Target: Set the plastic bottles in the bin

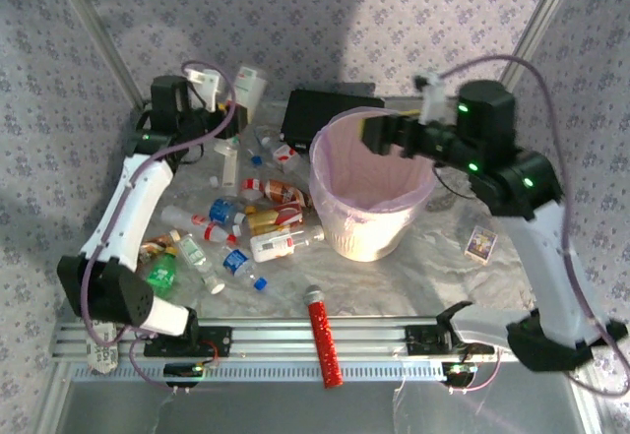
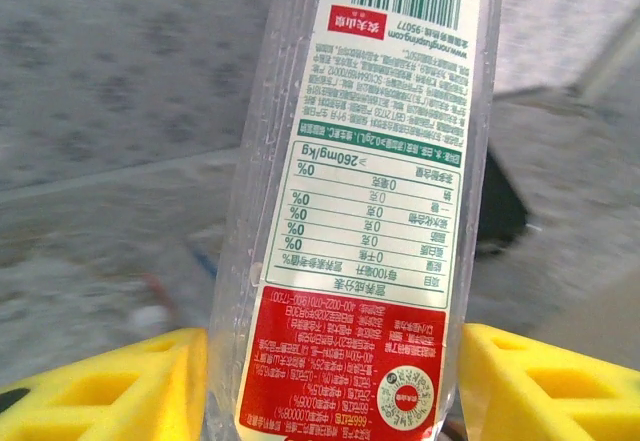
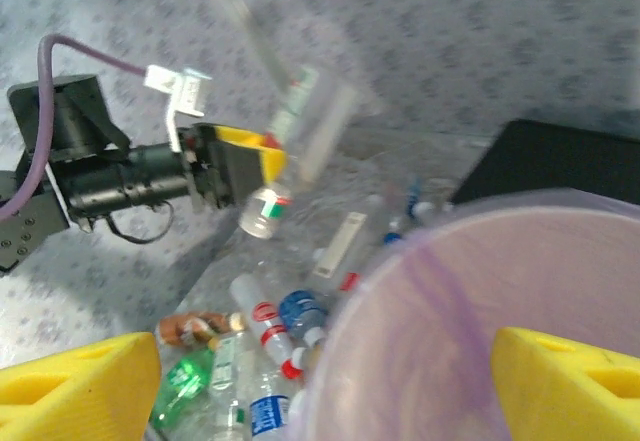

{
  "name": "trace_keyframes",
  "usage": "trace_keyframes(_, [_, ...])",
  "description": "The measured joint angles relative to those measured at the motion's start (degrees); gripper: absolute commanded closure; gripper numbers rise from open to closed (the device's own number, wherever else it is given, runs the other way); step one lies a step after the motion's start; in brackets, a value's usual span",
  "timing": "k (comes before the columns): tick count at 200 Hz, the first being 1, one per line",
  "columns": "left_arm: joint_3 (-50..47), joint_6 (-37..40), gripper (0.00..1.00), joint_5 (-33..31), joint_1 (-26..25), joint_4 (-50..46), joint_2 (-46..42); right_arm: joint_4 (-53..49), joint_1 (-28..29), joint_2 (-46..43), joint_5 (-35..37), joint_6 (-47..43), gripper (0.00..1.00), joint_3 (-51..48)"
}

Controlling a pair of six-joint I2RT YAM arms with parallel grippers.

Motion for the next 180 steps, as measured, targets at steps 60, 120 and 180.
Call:
trace_keyframes(60, [-5.88, -3.96, 0.37, 5.29, -9.77, 1.90, -10.60, 1.36, 6.05, 18.67, -0.81, 0.07, 0.01, 10.27])
trace_keyframes(120, [-6.54, -5.38, 0.37, 6.21, -13.55, 3.41, -12.00, 4.79, 3.34, 26.56, -7.85, 3.41, 0.15, 14.23])
trace_keyframes(180, [-7.04, -5.75, 0.34, 6.16, -14.56, 4.81, -12.00, 5.38, 3.13, 28.61, -10.93, 4.13, 0.41, 17.03])
